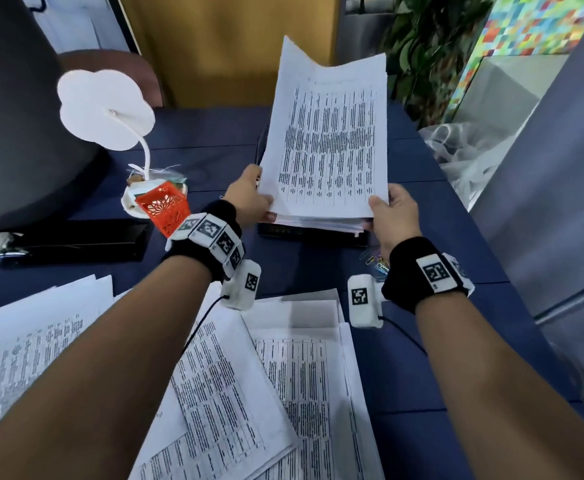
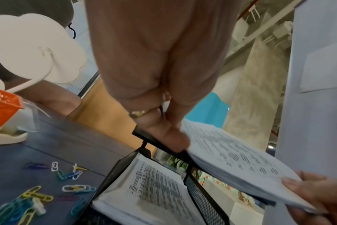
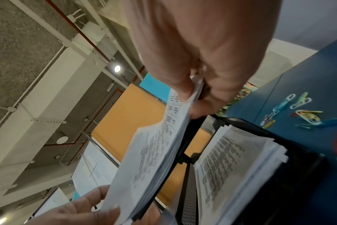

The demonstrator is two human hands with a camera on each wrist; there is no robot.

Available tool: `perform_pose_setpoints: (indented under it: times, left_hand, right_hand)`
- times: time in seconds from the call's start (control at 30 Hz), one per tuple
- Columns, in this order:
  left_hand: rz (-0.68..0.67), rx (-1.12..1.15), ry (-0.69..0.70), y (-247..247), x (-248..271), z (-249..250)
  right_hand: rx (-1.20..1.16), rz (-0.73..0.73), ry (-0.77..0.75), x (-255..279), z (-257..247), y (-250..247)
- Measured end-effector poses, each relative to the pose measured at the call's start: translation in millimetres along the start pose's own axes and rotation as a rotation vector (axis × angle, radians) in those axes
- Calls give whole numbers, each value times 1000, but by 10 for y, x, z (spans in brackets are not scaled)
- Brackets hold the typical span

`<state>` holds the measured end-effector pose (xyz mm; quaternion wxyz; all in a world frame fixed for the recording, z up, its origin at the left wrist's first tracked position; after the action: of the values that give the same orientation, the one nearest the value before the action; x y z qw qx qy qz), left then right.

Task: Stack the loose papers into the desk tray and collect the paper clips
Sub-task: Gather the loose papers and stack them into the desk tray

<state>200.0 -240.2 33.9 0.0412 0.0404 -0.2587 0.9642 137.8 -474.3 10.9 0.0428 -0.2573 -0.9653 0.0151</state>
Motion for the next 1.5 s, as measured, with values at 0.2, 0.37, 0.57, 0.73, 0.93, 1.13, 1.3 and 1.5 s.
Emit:
perform_pose_setpoints:
  times: [0.2, 0.37, 0.57, 0.73, 0.93, 1.13, 1.3, 1.5]
  left_hand:
    - [46, 15, 25, -14, -301, 127]
    - [234, -68, 51, -83, -542, 183]
    - [267, -170, 54, -23, -737, 180]
    - [252, -290, 115, -3, -730, 140]
    - [206, -684, 212, 5, -631, 202]
    - [172, -764, 252, 8, -406, 48]
    - [120, -810, 252, -100, -64, -175]
    - [43, -860, 120, -342, 330, -508]
  right_hand:
    - [60, 46, 3, -307, -172, 66]
    - [43, 53, 28, -541, -266, 189]
    - [97, 100, 41, -720, -287, 258]
    - [250, 151, -25, -745, -280, 247]
    - [639, 187, -210, -697, -315, 157]
    - [728, 124, -237, -491, -379, 222]
    - [695, 56, -248, -137, -329, 286]
    - [710, -95, -229, 380, -170, 419]
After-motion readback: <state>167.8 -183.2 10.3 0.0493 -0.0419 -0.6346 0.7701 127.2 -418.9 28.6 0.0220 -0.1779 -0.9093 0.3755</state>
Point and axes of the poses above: each hand's wrist, its own x-axis away from the middle knuckle, its own y-axis out of the palm, z = x × y, the point moved 5 cm from there along -x, towards the middle knuckle, and after that the axes turned 2 degrees about z, right-handed, at the moved point
